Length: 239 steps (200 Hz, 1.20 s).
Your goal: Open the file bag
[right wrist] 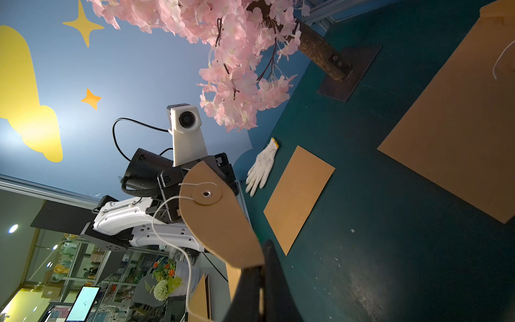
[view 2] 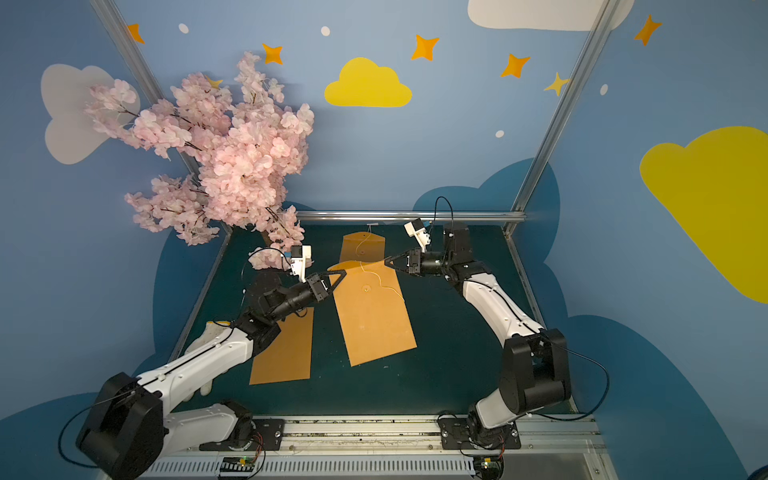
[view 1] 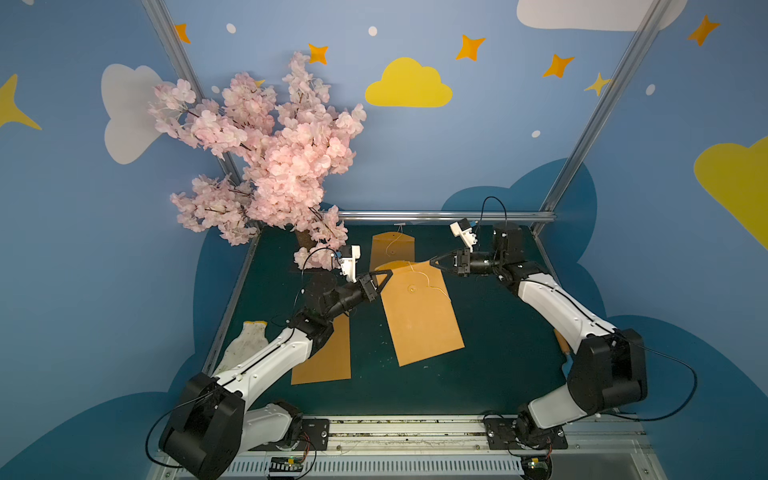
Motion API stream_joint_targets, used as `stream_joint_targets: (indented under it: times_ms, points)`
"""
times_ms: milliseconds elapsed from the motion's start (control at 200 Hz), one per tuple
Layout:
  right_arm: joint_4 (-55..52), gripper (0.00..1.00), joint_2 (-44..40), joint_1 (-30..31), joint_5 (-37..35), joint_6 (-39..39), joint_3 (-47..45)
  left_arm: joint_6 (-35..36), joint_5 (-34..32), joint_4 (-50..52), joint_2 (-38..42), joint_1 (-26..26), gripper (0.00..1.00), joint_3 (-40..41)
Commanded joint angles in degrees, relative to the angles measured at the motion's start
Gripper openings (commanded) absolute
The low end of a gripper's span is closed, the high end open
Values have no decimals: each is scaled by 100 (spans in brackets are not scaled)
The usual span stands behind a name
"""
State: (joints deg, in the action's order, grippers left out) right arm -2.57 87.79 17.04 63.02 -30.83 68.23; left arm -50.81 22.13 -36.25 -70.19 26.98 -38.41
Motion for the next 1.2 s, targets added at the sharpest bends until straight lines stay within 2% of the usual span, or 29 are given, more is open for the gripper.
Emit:
stream_joint_targets:
  times_ms: [0,260,360,716,1026,1191]
  points:
    - [-226,12,-34,143,184,206,-40,27,2,-383,-72,-28,3,-219]
    - [-366,31,-69,185,281,314,102,70,133,-295,-117,-41,2,-200]
    - [-353,34,-51,197,281,290,138,81,185,-291,-114,-43,3,-171]
    - [383,28,14,195,404,-315,118,141,380,-260,-56,-31,2,52]
    - [125,39,6,194,294,-55,156,160,466,-195,63,-32,3,153]
    - [173,25,28,212,360,-98,169,184,476,-153,85,-30,3,150]
